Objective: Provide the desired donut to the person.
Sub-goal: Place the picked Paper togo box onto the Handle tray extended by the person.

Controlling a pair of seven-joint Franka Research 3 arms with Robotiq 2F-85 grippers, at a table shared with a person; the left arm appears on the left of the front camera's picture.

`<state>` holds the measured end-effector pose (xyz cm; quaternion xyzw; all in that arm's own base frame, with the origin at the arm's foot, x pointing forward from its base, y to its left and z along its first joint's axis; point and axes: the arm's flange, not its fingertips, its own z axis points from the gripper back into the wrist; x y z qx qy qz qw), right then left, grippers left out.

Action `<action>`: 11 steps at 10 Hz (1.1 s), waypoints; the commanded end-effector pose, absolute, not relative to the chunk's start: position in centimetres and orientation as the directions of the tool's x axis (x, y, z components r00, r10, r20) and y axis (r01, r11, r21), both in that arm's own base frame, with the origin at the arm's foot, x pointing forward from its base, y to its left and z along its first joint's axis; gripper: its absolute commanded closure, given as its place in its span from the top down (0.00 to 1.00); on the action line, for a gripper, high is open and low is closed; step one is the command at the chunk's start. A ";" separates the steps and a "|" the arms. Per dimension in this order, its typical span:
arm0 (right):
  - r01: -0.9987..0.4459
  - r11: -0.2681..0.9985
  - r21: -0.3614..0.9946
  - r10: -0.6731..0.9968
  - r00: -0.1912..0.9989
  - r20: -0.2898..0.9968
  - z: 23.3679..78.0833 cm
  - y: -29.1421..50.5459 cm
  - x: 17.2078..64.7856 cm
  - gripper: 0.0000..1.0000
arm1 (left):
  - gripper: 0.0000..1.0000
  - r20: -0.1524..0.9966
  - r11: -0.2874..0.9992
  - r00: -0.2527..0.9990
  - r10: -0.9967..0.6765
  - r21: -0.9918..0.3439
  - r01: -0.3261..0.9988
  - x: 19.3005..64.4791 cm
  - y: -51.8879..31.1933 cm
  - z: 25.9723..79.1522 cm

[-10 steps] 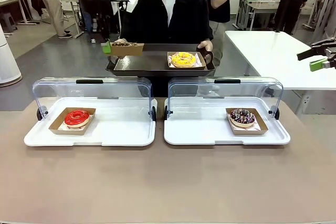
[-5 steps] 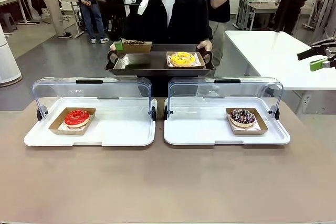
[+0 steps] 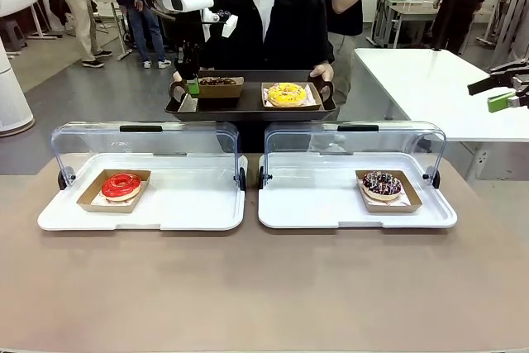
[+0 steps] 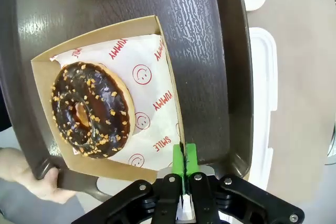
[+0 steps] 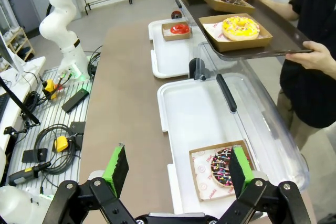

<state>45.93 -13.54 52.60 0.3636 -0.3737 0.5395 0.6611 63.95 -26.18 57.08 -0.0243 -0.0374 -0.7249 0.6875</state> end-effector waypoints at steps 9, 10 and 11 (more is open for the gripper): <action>-0.985 0.152 0.078 0.440 0.139 0.887 52.5 -13.4 45.9 1.00 | 0.90 0.124 -0.072 -0.067 -0.990 -0.032 0.997 64.9 -26.6 58.9; -0.985 0.152 0.078 0.440 0.139 0.887 52.5 -13.4 45.9 1.00 | 1.00 0.126 -0.066 -0.061 -0.990 -0.035 0.997 64.8 -26.6 59.0; -0.985 0.152 0.078 0.440 0.139 0.887 52.5 -13.4 45.9 1.00 | 1.00 0.126 -0.069 -0.064 -0.990 -0.037 0.997 64.7 -26.5 59.1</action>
